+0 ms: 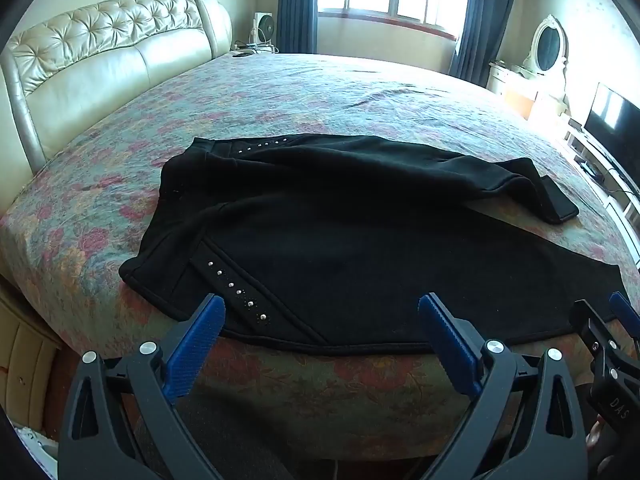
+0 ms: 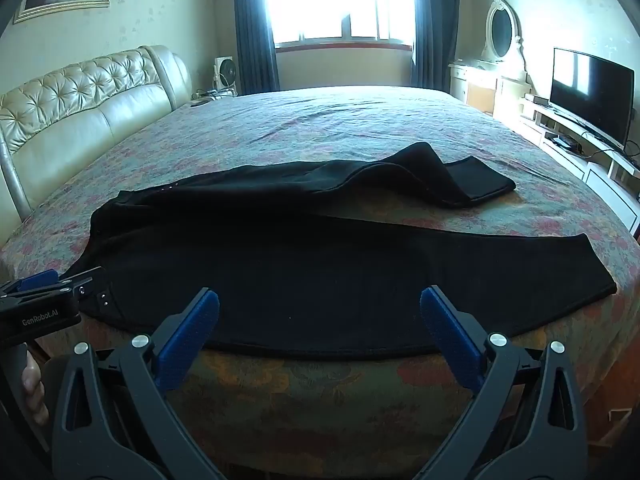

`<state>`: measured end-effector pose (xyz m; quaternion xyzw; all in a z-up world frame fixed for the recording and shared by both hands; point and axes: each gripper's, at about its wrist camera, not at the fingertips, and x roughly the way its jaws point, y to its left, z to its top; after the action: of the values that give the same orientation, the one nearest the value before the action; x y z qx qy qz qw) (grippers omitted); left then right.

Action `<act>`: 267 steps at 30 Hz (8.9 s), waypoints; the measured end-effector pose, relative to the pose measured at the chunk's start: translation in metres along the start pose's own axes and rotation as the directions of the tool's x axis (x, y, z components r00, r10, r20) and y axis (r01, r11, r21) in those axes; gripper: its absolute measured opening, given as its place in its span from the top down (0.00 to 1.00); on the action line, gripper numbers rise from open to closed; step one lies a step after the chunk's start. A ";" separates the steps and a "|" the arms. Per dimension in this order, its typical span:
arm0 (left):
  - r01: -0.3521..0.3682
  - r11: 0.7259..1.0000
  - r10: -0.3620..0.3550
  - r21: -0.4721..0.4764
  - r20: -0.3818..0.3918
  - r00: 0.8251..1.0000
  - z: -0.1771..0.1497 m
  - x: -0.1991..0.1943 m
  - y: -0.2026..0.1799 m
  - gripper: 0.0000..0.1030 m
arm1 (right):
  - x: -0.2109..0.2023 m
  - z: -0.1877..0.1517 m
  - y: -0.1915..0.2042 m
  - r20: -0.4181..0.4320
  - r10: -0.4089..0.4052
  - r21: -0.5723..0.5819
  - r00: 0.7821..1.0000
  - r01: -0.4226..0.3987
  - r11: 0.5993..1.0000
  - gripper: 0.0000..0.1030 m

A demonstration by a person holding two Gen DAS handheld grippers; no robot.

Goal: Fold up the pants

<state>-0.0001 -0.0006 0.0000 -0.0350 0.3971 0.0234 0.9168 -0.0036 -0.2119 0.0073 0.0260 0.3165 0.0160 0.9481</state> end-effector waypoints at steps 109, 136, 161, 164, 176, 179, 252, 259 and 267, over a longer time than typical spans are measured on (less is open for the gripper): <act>0.000 0.999 0.004 0.032 -0.136 0.991 0.023 0.023 0.001 0.06 | 0.041 0.026 0.007 -0.154 0.028 0.012 0.988 -0.027 1.000 0.02; 0.268 0.930 -0.320 -0.251 -0.194 0.928 0.189 0.224 0.285 0.06 | 0.090 0.043 0.023 -0.234 0.086 -0.037 0.969 -0.097 0.995 0.02; 0.453 0.845 -0.527 -0.282 -0.302 0.795 0.194 0.284 0.258 0.77 | 0.178 0.140 0.021 -0.302 0.394 -0.088 0.868 -0.437 0.895 0.02; 0.461 0.831 -0.545 -0.312 -0.284 0.789 0.190 0.290 0.265 0.82 | 0.215 0.178 0.032 -0.358 0.390 -0.244 0.848 -0.488 0.838 0.02; 0.542 0.720 -0.663 -0.434 -0.200 0.721 0.180 0.299 0.295 0.86 | 0.379 0.216 0.048 -0.696 0.330 -0.318 0.638 -0.685 0.655 0.23; 0.545 0.736 -0.657 -0.403 -0.231 0.717 0.187 0.300 0.290 0.85 | 0.395 0.208 0.046 -0.752 0.281 -0.317 0.596 -0.702 0.637 0.25; 0.405 0.561 -0.472 -0.722 0.122 0.873 0.041 0.113 0.223 0.27 | 0.139 0.011 -0.074 -0.124 0.577 0.681 0.807 -0.353 0.642 0.36; 0.356 0.582 -0.428 -0.731 0.097 0.899 0.034 0.115 0.221 0.27 | 0.150 0.016 -0.077 -0.169 0.487 0.666 0.857 -0.265 0.697 0.36; 0.316 0.565 -0.413 -0.763 0.070 0.908 0.031 0.113 0.213 0.26 | 0.179 0.008 -0.077 -0.255 0.434 0.626 0.864 -0.195 0.755 0.83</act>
<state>0.0845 0.2164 -0.0714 -0.4978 0.3868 -0.0043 0.7763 0.1452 -0.2803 -0.0981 0.3643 0.4763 0.0859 0.7956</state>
